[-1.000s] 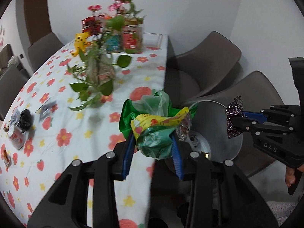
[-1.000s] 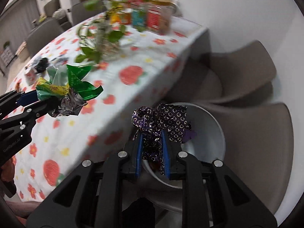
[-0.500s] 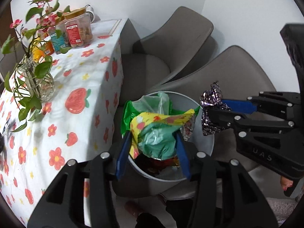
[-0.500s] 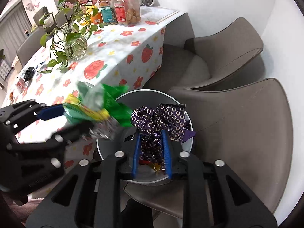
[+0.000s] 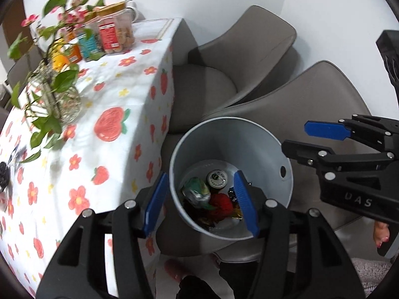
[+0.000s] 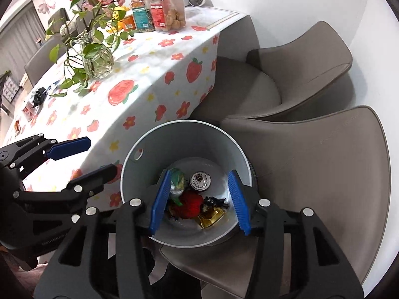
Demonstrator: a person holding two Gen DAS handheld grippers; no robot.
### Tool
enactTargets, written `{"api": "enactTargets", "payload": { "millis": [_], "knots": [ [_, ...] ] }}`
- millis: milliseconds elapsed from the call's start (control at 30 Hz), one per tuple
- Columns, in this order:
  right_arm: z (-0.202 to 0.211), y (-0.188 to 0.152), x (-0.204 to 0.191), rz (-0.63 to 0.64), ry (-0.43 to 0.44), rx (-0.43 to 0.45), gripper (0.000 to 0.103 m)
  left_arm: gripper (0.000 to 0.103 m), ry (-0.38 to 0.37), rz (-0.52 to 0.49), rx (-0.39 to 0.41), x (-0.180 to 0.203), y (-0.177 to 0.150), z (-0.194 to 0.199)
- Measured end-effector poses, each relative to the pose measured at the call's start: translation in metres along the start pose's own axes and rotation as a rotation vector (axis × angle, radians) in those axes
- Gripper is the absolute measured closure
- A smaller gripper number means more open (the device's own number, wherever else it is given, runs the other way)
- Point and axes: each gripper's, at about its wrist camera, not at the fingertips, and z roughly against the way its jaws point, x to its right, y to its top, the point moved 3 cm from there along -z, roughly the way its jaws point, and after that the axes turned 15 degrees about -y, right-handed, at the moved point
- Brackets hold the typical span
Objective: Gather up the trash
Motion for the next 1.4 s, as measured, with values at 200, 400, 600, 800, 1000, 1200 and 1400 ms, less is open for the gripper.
{"api": "enactTargets", "payload": {
  "millis": [200, 400, 600, 800, 1000, 1200, 1400],
  "knots": [
    [0.009, 0.011, -0.038, 0.074, 0.042, 0.033, 0.057, 0.047, 0.062, 0.061, 0.032, -0.027, -0.015, 0.027],
    [0.024, 0.027, -0.109, 0.205, 0.111, 0.077, 0.057, 0.047, 0.148, 0.177, 0.078, -0.076, -0.043, 0.071],
    [0.042, 0.041, -0.199, 0.352, 0.197, 0.121, 0.057, 0.047, 0.252, 0.319, 0.135, -0.134, -0.081, 0.124],
    [0.067, 0.053, -0.291, 0.478, 0.275, 0.172, 0.057, 0.047, 0.355, 0.455, 0.189, -0.198, -0.126, 0.179],
    [0.089, 0.061, -0.370, 0.536, 0.326, 0.205, 0.057, 0.047, 0.430, 0.538, 0.231, -0.251, -0.165, 0.228],
    [0.102, 0.077, -0.434, 0.575, 0.345, 0.233, 0.057, 0.047, 0.481, 0.579, 0.270, -0.301, -0.185, 0.264],
    [0.105, 0.105, -0.483, 0.614, 0.361, 0.265, 0.057, 0.047, 0.507, 0.621, 0.311, -0.340, -0.180, 0.276]
  ]
}}
